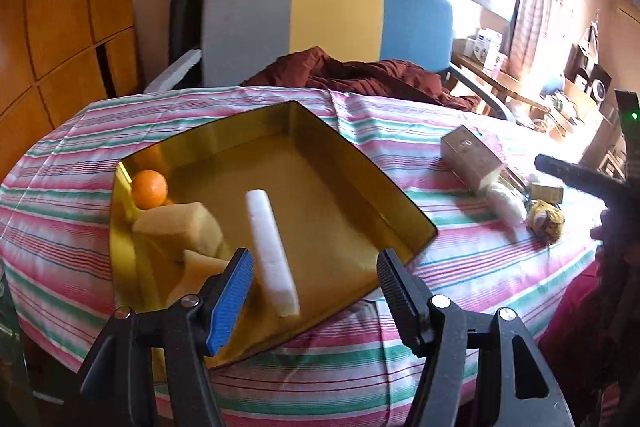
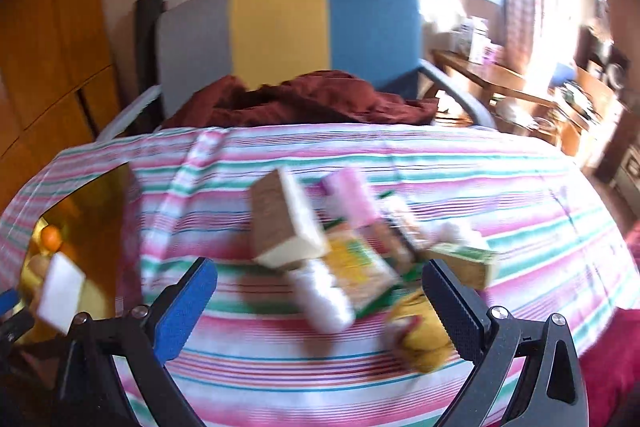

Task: Organize objects
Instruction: 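Reach the left tool to the beige medicine box and grasp it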

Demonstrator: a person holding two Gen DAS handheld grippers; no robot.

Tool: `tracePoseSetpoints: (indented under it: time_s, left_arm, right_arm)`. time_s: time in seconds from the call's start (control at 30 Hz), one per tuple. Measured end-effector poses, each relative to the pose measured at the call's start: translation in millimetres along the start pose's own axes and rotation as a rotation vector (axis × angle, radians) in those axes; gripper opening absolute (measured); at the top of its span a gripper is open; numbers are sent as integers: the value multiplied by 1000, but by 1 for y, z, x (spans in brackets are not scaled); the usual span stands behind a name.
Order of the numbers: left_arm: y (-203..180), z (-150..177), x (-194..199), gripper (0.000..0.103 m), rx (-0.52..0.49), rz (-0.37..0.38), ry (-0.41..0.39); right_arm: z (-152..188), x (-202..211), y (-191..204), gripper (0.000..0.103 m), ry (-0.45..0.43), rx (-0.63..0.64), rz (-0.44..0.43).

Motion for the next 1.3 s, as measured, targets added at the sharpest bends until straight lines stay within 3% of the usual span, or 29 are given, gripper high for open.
tracePoseSetpoints:
  time_s: [0.2, 0.3, 0.67, 0.9, 1.07, 1.3]
  left_arm:
    - [-33, -9, -11, 65, -30, 65, 21]
    - [-57, -19, -17, 79, -53, 110, 19]
    - [-143, -42, -71, 86, -68, 275, 113]
    - [-175, -56, -113, 91, -32, 320, 183]
    - [-194, -75, -136, 101, 15, 369, 186]
    - [-209, -91, -176, 103, 52, 347, 203]
  right_arm:
    - [-4, -11, -80, 103, -17, -185, 112]
    - [4, -18, -100, 103, 27, -334, 65]
    - [15, -24, -108, 103, 77, -439, 9]
    - [18, -29, -107, 103, 105, -460, -30]
    - [14, -27, -103, 103, 91, -441, -44]
    - [15, -30, -97, 103, 102, -423, -68]
Point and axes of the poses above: each gripper's, at about its wrist camera, not at the fingertips, and x roughly against the way its jaws point, y to its left, z to its underside, the point moved 7 cm from there along -x, roughly the way its jaws point, and after that the axes turned 4 degrees about -y, right-handed, at the moved point
